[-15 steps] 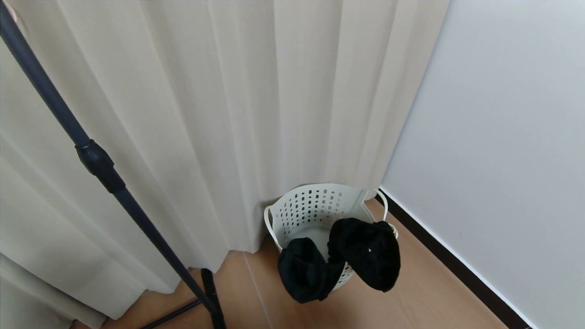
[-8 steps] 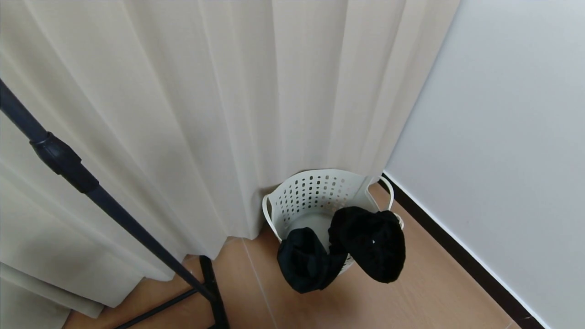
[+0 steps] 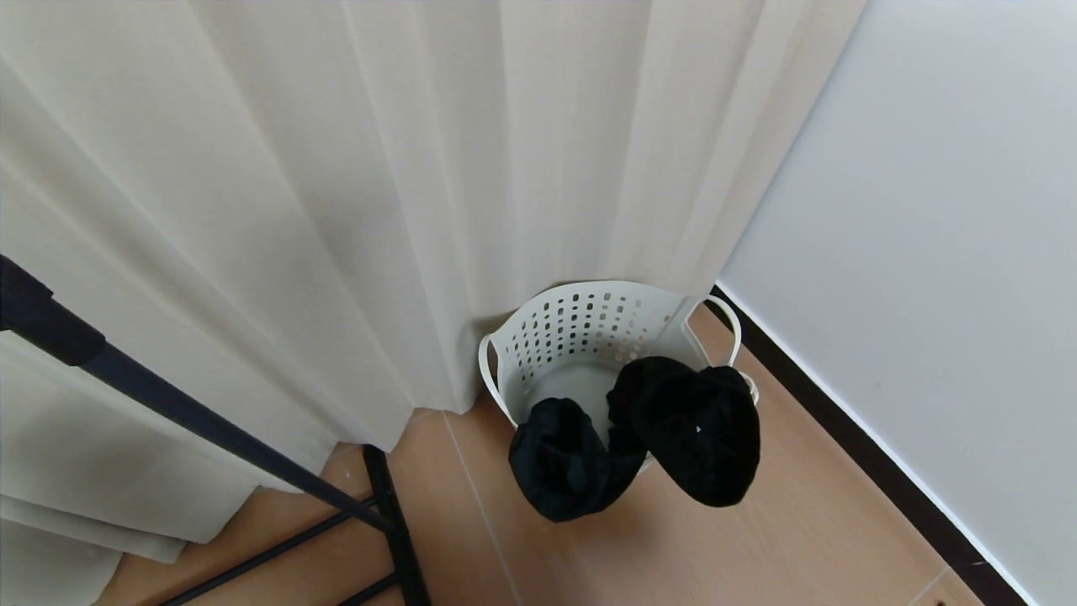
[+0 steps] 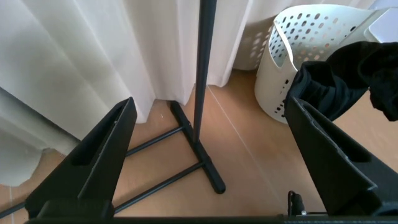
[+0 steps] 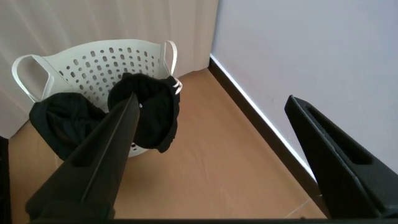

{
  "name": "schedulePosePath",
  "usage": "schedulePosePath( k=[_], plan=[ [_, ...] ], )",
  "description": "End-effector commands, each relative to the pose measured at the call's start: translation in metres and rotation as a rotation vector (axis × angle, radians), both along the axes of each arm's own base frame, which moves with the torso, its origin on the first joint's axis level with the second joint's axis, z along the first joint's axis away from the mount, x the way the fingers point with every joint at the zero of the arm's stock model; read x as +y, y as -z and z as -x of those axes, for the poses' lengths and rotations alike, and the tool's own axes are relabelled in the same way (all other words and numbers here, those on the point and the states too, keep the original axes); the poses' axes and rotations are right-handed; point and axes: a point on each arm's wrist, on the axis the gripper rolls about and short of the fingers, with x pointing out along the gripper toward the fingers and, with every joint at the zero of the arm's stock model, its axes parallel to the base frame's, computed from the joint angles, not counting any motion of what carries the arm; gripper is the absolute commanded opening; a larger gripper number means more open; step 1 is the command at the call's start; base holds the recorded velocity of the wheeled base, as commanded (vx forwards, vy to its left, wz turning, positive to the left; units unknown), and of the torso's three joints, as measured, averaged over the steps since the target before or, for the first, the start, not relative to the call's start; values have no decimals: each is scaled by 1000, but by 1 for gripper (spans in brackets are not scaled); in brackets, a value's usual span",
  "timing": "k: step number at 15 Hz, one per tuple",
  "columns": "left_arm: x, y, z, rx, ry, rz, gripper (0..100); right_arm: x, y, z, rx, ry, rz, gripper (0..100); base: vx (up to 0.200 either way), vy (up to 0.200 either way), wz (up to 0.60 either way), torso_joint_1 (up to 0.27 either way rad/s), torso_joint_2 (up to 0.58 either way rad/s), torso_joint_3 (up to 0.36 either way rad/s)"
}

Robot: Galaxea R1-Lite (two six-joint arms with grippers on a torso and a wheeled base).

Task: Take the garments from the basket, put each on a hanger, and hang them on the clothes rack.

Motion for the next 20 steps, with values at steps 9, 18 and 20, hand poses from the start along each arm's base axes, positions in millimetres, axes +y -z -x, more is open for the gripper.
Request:
schedulePosePath(
  k=[9, 18, 20],
  plan=[
    [0, 0, 0, 2, -3, -1, 100, 0, 0, 0, -1, -1, 1, 100, 0, 0, 0, 1, 3, -200],
    [0, 0, 0, 2, -3, -2, 100, 0, 0, 0, 2, -2, 8, 100, 0, 0, 0, 1, 3, -197],
    [0, 0, 0, -2, -5, -2, 100, 1, 1, 0, 14, -45, 45, 100, 0, 0, 0, 5, 0, -129]
  ],
)
